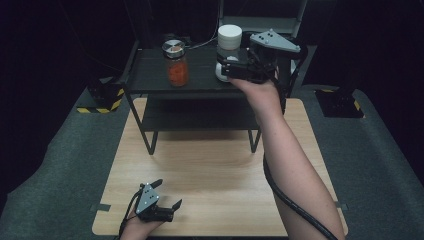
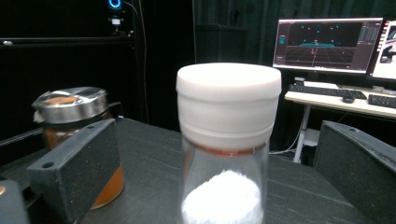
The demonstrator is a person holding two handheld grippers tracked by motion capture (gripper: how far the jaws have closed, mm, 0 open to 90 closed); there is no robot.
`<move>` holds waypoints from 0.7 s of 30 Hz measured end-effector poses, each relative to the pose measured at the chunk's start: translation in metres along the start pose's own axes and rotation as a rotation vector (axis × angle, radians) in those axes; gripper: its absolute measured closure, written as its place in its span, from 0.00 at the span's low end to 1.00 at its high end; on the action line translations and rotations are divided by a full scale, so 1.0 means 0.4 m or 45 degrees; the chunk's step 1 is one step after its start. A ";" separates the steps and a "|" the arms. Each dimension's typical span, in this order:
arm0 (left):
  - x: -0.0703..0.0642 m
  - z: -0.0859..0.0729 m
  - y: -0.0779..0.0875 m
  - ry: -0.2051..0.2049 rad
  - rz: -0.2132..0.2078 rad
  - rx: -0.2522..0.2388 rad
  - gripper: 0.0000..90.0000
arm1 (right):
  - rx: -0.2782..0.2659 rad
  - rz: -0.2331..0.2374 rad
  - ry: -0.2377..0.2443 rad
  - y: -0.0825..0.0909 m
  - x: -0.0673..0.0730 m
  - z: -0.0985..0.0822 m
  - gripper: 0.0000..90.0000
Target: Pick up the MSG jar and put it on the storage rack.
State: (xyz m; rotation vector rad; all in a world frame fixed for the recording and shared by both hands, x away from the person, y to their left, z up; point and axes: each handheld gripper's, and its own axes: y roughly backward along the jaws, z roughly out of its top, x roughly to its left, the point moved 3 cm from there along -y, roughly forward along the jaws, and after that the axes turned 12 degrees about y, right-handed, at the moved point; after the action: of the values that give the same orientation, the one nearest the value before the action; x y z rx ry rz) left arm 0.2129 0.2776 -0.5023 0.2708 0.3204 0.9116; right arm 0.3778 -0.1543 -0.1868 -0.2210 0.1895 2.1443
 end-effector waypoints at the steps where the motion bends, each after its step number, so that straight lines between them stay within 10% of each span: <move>1: 0.000 0.000 0.000 0.000 0.001 -0.001 0.01 | 0.000 0.004 0.003 0.003 0.002 -0.003 0.00; 21: -0.003 -0.001 0.001 -0.014 0.003 -0.001 0.01 | -0.020 0.091 0.068 0.092 0.053 -0.088 0.00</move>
State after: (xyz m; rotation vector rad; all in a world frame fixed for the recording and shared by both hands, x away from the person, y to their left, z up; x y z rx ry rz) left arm 0.2119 0.2768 -0.5022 0.2756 0.3094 0.9126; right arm 0.3384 -0.1650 -0.2239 -0.2846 0.2144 2.2131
